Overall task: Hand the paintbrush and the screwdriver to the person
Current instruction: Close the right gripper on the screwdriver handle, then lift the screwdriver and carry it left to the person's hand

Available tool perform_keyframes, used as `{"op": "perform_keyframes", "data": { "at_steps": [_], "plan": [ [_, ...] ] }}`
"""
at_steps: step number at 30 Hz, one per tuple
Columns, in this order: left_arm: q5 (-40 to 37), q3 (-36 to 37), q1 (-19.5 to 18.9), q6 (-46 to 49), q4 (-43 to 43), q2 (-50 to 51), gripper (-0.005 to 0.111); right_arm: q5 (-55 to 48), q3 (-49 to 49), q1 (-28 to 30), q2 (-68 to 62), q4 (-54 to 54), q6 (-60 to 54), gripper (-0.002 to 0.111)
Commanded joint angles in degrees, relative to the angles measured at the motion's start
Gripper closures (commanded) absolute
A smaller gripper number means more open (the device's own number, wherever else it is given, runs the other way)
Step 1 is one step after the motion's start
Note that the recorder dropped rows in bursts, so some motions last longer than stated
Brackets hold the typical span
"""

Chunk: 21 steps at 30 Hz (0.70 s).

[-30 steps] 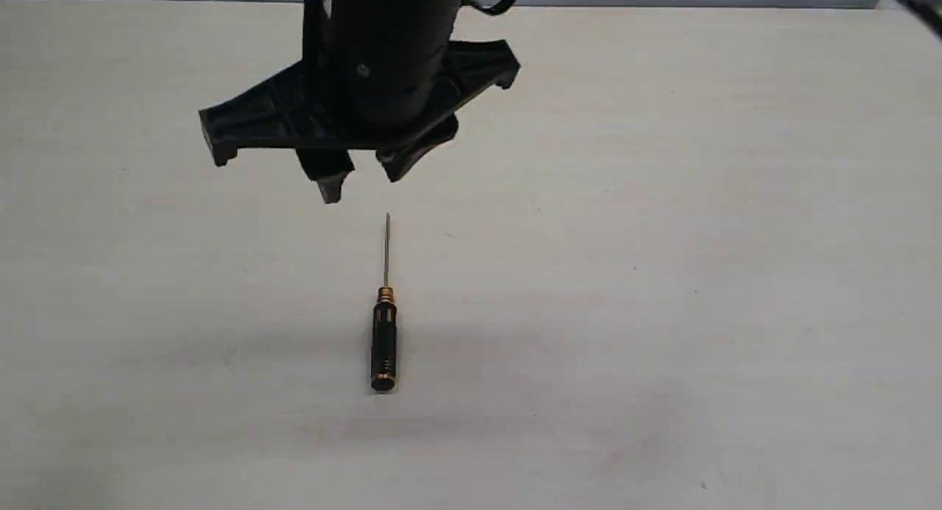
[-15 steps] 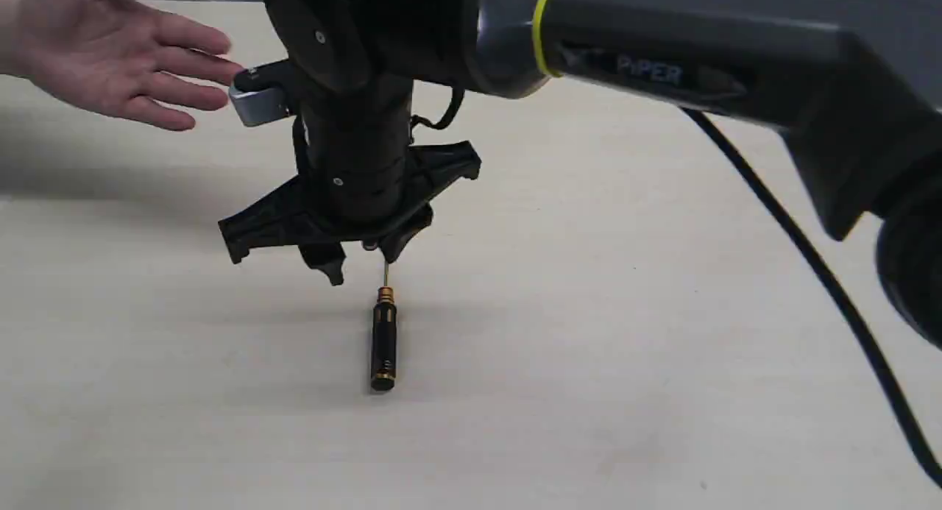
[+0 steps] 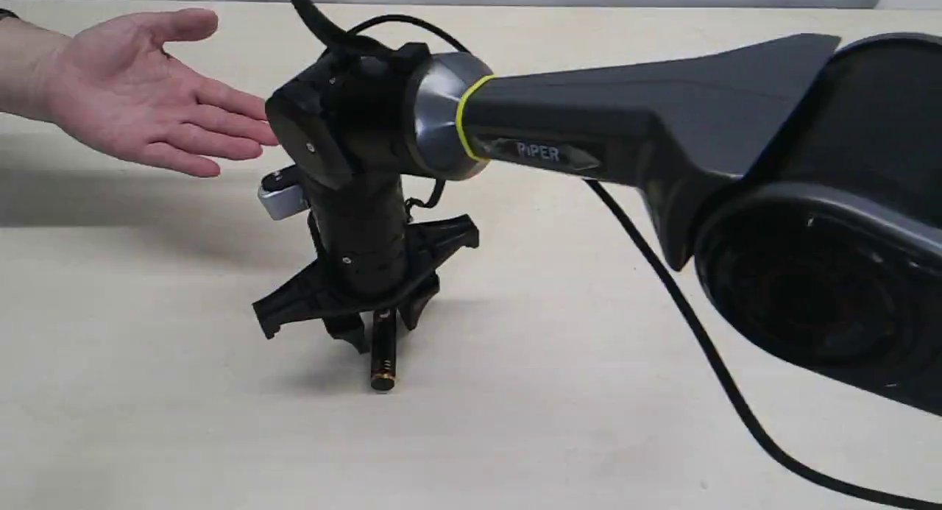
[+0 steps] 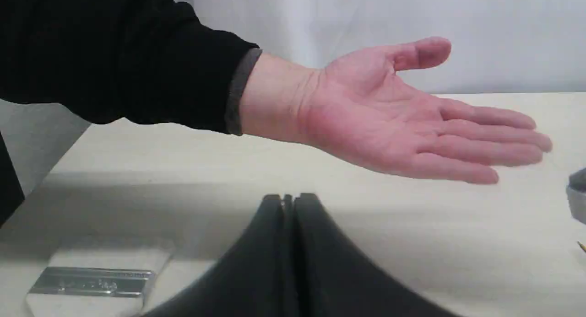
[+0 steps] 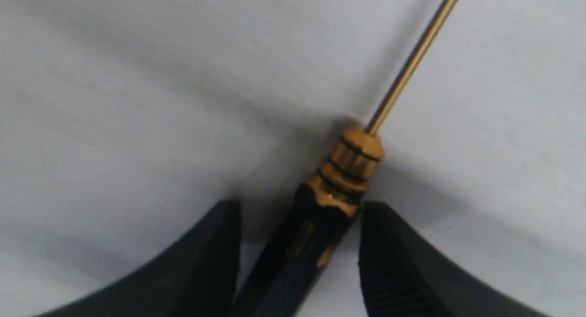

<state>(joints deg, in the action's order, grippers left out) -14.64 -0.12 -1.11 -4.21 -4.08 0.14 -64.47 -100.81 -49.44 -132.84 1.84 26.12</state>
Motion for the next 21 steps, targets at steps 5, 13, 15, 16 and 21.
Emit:
{"op": "perform_keyframes", "data": {
  "at_steps": [5,13,15,16,21],
  "plan": [
    [0.35,0.12,0.47,-0.12,0.08,-0.14,0.107,0.19,-0.17,0.02,-1.59,0.16,-0.01,0.074],
    [0.2,0.12,0.47,-0.12,0.25,-0.14,0.107,0.49,-0.5,-1.16,-0.05,0.84,-4.79,0.104],
    [0.32,0.12,0.47,-0.12,0.25,-0.14,0.107,0.63,-0.64,-2.05,1.25,2.5,-4.94,0.104],
    [0.32,0.12,0.47,-0.12,0.25,-0.14,0.107,0.34,-1.02,-2.65,2.06,3.4,-4.94,0.104],
    [0.32,0.12,0.47,-0.12,0.25,-0.14,0.107,-0.52,-3.45,-5.54,7.6,3.73,-7.12,0.104]
  ]
}}
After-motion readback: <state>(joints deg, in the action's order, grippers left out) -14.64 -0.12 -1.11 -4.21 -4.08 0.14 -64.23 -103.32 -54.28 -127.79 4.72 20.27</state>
